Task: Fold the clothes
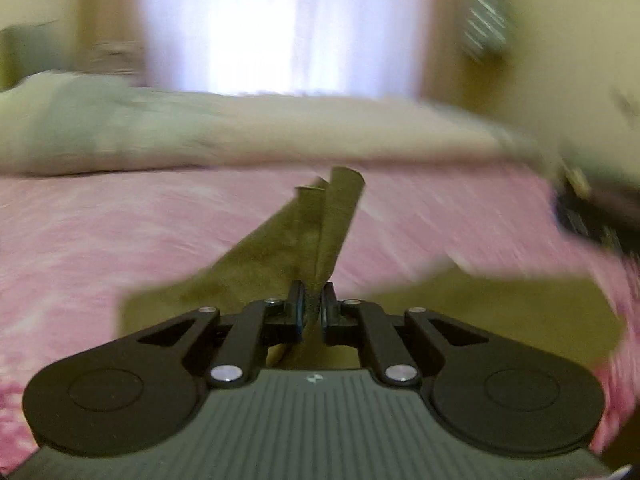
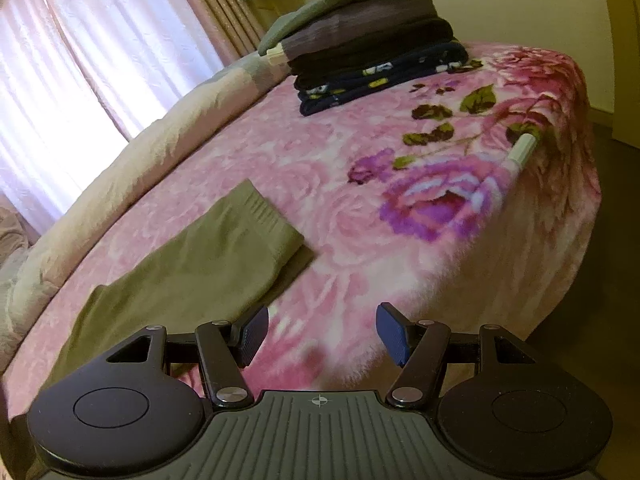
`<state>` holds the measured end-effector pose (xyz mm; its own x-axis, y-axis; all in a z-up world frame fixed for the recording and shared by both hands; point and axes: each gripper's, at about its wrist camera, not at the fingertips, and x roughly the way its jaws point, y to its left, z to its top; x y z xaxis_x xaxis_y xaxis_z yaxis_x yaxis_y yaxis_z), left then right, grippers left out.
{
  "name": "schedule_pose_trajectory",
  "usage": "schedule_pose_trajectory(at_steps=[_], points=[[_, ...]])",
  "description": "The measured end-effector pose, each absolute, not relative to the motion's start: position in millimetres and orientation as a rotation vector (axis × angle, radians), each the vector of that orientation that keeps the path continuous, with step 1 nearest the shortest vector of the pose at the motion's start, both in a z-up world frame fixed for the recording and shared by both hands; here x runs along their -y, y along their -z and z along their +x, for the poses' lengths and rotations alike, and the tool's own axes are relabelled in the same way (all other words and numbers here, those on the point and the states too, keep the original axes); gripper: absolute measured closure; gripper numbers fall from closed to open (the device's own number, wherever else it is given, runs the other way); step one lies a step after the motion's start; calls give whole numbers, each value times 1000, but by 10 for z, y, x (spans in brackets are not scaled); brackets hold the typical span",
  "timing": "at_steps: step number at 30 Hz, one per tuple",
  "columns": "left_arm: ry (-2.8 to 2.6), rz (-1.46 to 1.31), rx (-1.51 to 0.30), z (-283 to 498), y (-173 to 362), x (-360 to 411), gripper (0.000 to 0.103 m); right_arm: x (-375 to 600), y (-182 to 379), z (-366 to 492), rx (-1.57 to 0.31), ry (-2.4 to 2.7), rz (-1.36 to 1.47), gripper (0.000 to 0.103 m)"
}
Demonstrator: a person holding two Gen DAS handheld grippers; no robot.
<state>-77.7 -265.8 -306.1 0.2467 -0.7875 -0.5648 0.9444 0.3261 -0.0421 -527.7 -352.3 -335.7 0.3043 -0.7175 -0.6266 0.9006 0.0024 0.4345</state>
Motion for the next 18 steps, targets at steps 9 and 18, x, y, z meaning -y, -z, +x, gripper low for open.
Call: schedule_pose_trajectory(at_steps=[9, 18], points=[[1267, 425, -637, -1276, 3422, 2534, 69, 3548, 3254, -4930, -231, 1113, 895, 40], [1148, 205, -737, -685, 3075, 1951, 71, 3746, 3481, -3792, -198, 586, 1207, 40]])
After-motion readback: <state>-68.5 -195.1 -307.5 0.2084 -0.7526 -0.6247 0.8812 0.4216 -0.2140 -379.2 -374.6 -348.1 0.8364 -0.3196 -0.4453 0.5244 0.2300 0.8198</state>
